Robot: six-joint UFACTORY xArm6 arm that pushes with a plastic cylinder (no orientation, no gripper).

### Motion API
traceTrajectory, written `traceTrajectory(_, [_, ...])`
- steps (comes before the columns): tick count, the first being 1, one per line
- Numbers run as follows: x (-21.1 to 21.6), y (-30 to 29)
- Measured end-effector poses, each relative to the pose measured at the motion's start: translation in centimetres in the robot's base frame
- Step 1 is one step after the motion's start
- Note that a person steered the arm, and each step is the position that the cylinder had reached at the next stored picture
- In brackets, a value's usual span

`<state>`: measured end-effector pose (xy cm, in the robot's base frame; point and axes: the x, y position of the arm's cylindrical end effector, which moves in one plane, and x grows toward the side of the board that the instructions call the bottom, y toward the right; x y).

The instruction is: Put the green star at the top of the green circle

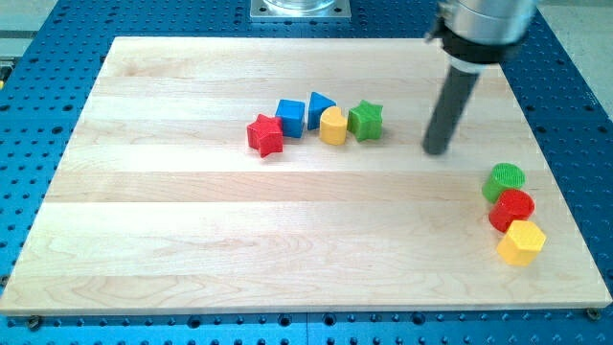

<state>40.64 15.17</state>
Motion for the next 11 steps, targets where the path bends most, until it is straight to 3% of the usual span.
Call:
traceTrajectory(1, [2.6, -14.6])
traceTrajectory(2, [0.4, -19.1])
traceTrajectory(3, [-3.5, -16.4])
traceTrajectory(4, [-3.5, -12.1])
traceTrajectory(5, [-0.9, -5.1])
traceTrajectory(6, [-1.8, -3.1])
traceTrajectory(7, [-5.0, -4.5])
traceTrajectory(8, [-3.9, -0.4])
traceTrajectory(9, [-1.7, 0.0])
traceTrajectory(11, [-2.2, -2.8])
